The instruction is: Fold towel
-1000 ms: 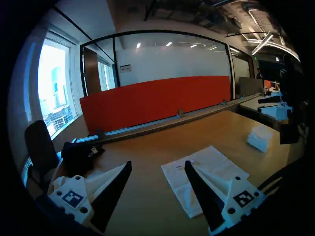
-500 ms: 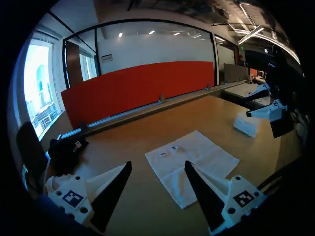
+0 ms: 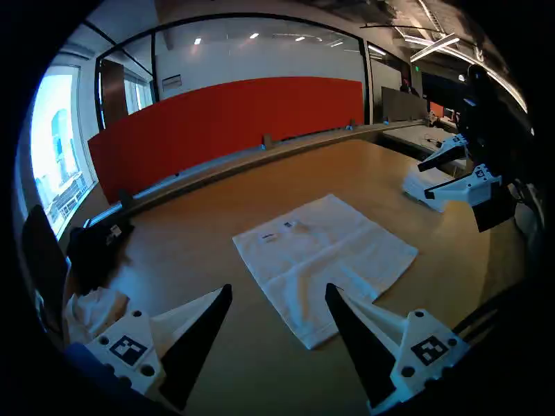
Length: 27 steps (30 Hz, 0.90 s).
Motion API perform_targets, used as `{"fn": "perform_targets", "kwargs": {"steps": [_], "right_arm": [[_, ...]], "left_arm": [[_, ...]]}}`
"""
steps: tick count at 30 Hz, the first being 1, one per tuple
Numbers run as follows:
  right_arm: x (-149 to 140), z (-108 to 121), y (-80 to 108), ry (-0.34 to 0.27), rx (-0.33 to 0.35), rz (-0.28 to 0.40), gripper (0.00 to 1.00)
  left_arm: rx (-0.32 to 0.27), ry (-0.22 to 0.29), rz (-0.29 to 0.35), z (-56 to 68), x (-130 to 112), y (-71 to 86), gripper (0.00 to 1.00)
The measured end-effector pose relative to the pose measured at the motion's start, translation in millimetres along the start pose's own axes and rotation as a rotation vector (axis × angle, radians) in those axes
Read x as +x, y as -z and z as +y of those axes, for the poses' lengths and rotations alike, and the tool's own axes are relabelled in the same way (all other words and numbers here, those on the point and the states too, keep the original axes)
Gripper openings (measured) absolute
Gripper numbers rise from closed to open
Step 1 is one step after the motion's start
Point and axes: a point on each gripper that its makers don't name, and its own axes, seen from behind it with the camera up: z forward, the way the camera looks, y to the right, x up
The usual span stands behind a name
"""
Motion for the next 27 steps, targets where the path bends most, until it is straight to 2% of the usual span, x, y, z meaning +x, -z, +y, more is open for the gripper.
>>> {"fn": "perform_targets", "kwargs": {"steps": [14,27], "right_arm": [[-61.5,-22.9,-28.5,-0.011,0.053,-0.098,1.00],[-102.8,-35.4,-41.0,-0.042,0.081,-0.170,1.00]], "left_arm": [[-0.063,-0.026,-0.139,28.1,-69.8,-39.0,1.00],[-0.110,-0.024,-0.253,42.4,-113.4,-56.2,1.00]]}}
